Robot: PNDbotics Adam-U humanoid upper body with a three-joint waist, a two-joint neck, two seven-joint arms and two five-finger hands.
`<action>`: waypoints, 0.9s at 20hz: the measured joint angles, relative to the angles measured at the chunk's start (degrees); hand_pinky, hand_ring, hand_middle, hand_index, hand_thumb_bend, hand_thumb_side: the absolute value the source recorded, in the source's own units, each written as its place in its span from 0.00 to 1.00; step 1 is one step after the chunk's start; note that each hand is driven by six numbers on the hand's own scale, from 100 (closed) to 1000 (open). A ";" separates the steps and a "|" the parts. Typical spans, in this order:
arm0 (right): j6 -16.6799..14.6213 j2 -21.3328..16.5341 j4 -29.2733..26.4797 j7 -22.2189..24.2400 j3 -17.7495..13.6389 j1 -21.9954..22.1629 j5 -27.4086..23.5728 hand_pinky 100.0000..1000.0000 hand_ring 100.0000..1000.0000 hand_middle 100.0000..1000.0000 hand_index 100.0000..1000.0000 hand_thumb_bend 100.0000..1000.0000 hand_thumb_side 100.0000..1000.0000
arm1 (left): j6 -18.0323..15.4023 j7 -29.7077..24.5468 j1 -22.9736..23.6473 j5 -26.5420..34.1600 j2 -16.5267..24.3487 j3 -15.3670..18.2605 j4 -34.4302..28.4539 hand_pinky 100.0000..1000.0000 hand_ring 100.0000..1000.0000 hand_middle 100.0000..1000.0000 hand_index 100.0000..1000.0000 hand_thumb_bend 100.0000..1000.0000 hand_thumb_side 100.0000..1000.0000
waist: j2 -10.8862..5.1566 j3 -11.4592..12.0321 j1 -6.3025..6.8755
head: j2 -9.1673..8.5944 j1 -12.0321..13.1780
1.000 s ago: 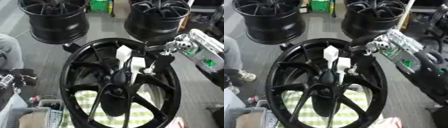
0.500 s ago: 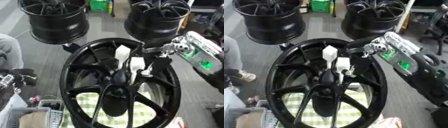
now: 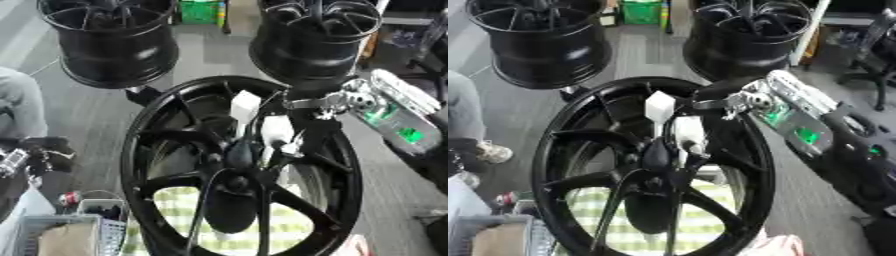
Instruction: Pull the pin out of the wheel hub.
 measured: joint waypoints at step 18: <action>4.43 -5.90 -5.28 -8.69 -7.75 -2.61 -5.14 0.67 0.62 0.38 0.52 0.00 0.20 | 0.11 0.11 0.04 -0.09 -0.01 0.01 0.00 0.64 0.60 0.61 0.75 0.00 0.90 | 0.01 -0.38 -0.15 | 0.00 0.11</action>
